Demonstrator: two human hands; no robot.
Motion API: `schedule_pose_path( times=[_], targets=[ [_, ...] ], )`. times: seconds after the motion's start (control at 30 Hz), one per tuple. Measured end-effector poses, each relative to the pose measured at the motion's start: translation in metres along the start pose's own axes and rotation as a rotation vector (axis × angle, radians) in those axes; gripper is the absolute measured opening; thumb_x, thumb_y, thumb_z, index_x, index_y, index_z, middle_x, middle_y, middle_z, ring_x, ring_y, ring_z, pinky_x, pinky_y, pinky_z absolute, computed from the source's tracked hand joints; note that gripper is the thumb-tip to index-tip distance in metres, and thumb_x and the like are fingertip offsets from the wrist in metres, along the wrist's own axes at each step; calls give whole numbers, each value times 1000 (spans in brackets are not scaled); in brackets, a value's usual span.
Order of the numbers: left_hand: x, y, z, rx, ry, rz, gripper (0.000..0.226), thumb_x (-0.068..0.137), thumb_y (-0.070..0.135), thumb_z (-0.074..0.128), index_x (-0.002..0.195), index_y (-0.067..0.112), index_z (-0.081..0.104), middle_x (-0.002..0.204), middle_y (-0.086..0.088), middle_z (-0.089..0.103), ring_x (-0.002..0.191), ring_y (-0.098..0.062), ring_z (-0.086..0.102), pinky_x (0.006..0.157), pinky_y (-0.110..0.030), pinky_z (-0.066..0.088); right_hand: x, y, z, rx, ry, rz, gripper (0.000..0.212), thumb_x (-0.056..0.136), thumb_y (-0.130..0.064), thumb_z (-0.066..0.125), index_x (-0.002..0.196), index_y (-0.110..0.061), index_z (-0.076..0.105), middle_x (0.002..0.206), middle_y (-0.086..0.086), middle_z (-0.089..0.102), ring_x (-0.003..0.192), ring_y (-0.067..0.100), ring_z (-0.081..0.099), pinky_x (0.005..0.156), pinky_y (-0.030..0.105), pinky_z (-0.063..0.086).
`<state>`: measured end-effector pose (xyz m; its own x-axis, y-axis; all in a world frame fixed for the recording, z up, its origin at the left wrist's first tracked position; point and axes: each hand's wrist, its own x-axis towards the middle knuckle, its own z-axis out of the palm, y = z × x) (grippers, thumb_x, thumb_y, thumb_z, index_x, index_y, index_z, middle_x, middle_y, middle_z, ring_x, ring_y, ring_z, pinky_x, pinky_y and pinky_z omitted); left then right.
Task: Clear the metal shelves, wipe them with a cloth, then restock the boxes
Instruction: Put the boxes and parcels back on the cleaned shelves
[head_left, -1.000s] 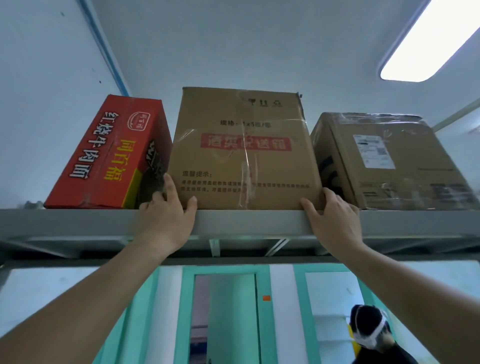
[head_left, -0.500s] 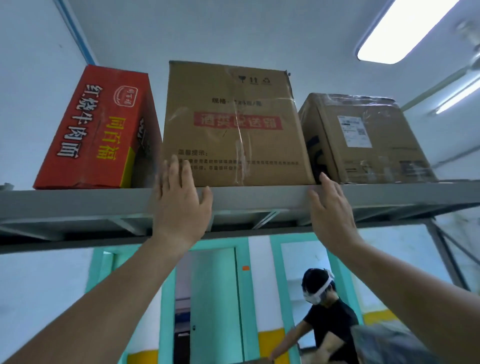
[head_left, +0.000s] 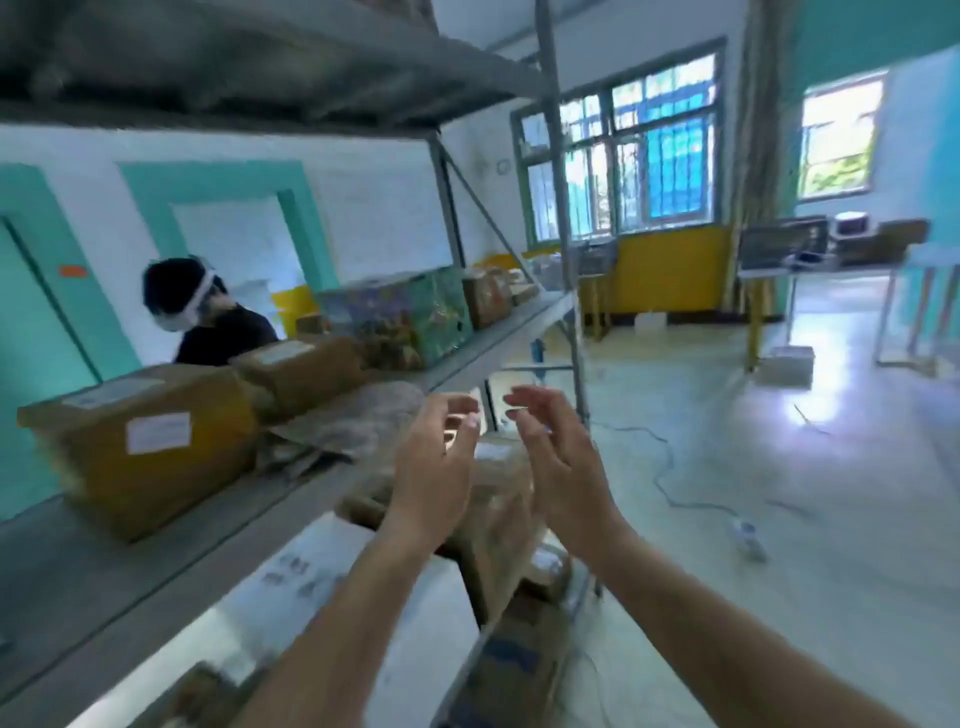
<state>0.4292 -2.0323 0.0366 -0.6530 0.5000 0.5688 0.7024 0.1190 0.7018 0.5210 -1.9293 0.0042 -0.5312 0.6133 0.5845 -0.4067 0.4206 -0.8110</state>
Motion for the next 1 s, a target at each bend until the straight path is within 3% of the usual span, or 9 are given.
schedule_pose_path(
  times=[0.07,0.13,0.23,0.43,0.5,0.57,0.73,0.87,1.0],
  targets=[
    [-25,8,55,-120,-138,-73,14,101,18,52,108,19,64,98,3,69,89,-9,65,80,-29,54,-31,17,-59,-84,73,94,16,103,-18,55,117,-22,62,110,-4,70,102,3,65,84,14,47],
    [-62,17,120,-196,-265,-130,13,100,15,53,105,15,65,92,1,69,83,-10,65,75,-29,52,-76,37,-124,-170,199,219,14,98,-26,57,110,-30,63,106,-4,73,101,9,68,86,25,52],
    [-124,34,223,-254,-499,-159,11,98,13,58,103,20,65,93,7,69,87,-8,66,71,-14,47,-152,59,-221,-292,380,401,16,97,-21,57,102,-35,62,100,-1,74,92,11,71,87,36,57],
    [-249,69,382,-289,-915,-247,13,97,10,59,102,19,66,97,6,71,90,-13,66,66,-3,41,-295,91,-376,-372,667,790,15,98,-17,54,106,-21,66,90,-3,75,83,10,72,79,34,56],
    [-291,72,433,-269,-1037,-322,14,96,10,58,103,17,68,100,5,72,93,-13,67,69,-4,42,-343,113,-426,-376,743,908,14,97,-17,54,100,-26,65,85,-6,74,82,10,71,79,36,56],
    [-329,66,477,-237,-1128,-393,15,96,9,58,101,20,68,100,3,72,95,-16,69,79,-16,48,-382,136,-466,-389,802,1036,16,97,-15,56,96,-28,65,84,-6,73,83,12,71,84,41,58],
    [-447,31,611,-128,-1299,-638,15,97,11,56,101,21,67,99,4,71,96,-15,68,82,-26,50,-476,233,-578,-403,760,1367,13,98,-10,58,103,-21,64,95,-4,68,89,14,65,75,25,48],
    [-538,-10,716,-68,-1390,-819,16,97,12,54,100,21,66,100,2,70,99,-16,67,80,-28,49,-549,320,-663,-489,538,1594,15,101,-26,54,115,-27,59,105,-9,62,99,16,60,74,28,44],
    [-634,-80,812,-9,-1510,-814,12,98,11,54,106,15,62,105,-5,68,102,-23,65,91,-37,51,-628,408,-735,-546,468,1725,28,104,-28,51,131,-21,53,122,-2,56,105,17,54,81,30,41]
  ],
)
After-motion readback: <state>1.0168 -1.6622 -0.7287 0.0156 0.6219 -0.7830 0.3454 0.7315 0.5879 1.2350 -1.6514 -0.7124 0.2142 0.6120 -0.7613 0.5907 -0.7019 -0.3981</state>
